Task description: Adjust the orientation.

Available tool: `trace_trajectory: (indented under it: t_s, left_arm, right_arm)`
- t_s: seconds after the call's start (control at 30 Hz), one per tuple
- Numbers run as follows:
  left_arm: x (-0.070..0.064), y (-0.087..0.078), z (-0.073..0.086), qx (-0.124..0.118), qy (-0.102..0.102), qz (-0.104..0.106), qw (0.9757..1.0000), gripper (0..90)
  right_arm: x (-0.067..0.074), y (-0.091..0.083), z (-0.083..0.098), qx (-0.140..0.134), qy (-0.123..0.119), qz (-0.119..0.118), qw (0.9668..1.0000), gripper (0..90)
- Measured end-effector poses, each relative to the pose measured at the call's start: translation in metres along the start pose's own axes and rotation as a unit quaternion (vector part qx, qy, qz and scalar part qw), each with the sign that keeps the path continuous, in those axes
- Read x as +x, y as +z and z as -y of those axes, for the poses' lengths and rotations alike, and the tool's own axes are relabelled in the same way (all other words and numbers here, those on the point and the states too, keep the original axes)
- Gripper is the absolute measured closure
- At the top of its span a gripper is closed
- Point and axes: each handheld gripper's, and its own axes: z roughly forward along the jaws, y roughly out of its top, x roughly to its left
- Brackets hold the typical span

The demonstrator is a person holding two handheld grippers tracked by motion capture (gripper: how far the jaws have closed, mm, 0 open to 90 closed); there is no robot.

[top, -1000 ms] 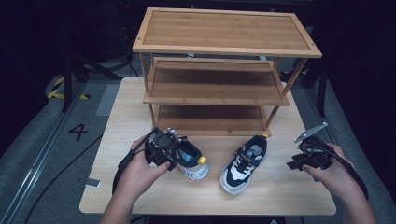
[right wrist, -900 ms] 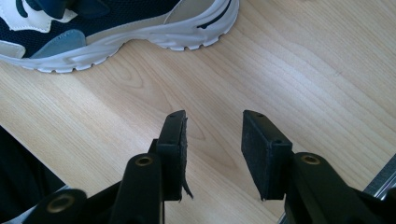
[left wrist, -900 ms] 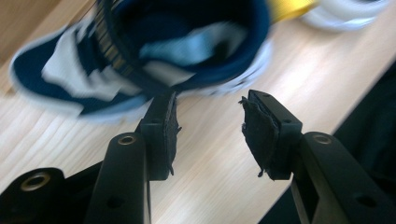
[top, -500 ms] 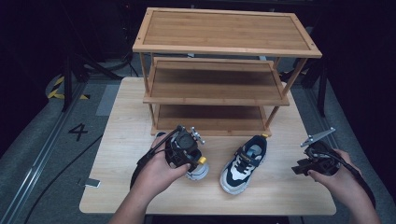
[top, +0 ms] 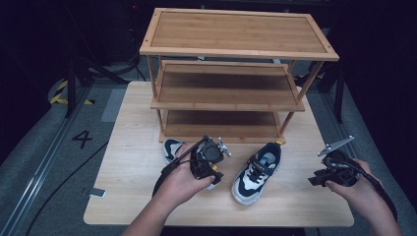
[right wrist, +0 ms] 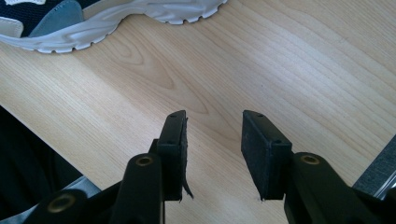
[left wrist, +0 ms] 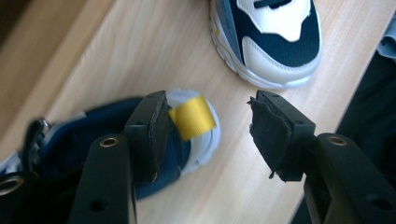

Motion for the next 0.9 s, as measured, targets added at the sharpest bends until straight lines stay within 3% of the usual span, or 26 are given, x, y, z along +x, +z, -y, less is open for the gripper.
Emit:
trace_trajectory:
  t_s: [0.1,0.2,0.47,0.6,0.9]
  left_arm:
    - [0.002,0.005,-0.001,0.003,0.001,-0.015,0.9999,48.1]
    - [0.002,0.007,-0.003,0.004,0.009,-0.013,0.9999,51.2]
    - [-0.004,0.016,-0.005,0.030,0.018,-0.008,0.9994,79.3]
    - [-0.003,0.014,-0.001,0.025,0.002,-0.008,0.9997,87.9]
    - [-0.007,-0.006,0.015,0.020,-0.015,0.002,0.9997,89.6]
  right_arm:
    - [0.001,0.000,-0.001,-0.002,-0.004,-0.003,1.0000,61.6]
    - [0.001,-0.001,-0.001,-0.004,-0.005,-0.005,1.0000,61.6]
    - [0.001,-0.003,0.001,-0.007,-0.005,-0.007,0.9999,61.6]
    - [0.001,-0.003,0.000,-0.008,-0.004,-0.007,0.9999,61.5]
    - [0.002,0.001,-0.010,-0.010,-0.016,-0.013,0.9997,61.1]
